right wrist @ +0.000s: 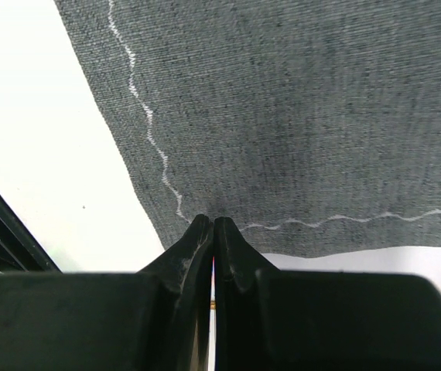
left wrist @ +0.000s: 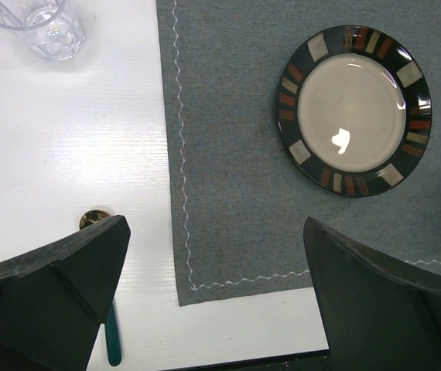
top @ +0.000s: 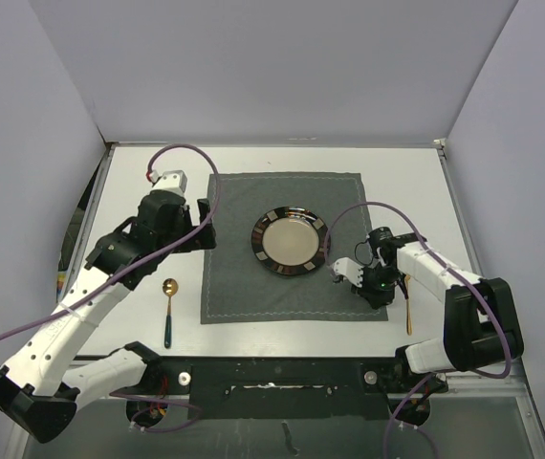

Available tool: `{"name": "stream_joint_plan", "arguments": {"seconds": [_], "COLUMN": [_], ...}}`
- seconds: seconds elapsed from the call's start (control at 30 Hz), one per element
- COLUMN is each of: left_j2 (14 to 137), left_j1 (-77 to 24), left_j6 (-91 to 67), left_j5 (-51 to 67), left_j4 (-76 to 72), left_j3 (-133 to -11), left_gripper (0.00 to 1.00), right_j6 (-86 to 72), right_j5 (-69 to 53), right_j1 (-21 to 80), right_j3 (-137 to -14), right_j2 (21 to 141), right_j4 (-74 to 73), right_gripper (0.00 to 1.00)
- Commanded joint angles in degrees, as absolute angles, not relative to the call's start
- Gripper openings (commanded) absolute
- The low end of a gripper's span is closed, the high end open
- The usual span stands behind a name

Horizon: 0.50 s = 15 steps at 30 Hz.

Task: Set the dinner table for one person
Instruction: Adjust the napkin at the center of the board.

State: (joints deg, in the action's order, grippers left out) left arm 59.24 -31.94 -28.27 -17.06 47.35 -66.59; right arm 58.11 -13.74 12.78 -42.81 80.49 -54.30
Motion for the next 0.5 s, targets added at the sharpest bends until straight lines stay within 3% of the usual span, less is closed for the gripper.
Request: {"name": "stream_joint_plan", "arguments": {"seconds": [0.0,0.47], "left_j2": [59.03,59.74], "left_j1": [-31.21,-29.88], "left_j6": [-27.08,-26.54], "left_j5": [-15.38,-13.89], "left_j4": [44.14,43.60], "left_j3": [-70.19,-69.96], "left_gripper": [0.98,0.98], "right_j6": [58.83,59.48], "right_j5": [-14.42,-13.92], "right_j1": [12.61,11.91], "right_j3": [-44.89,-40.76], "right_j2": [81.54,80.34], "right_j4": [-54.86,-54.33], "right_gripper": [0.00,0.00]}}
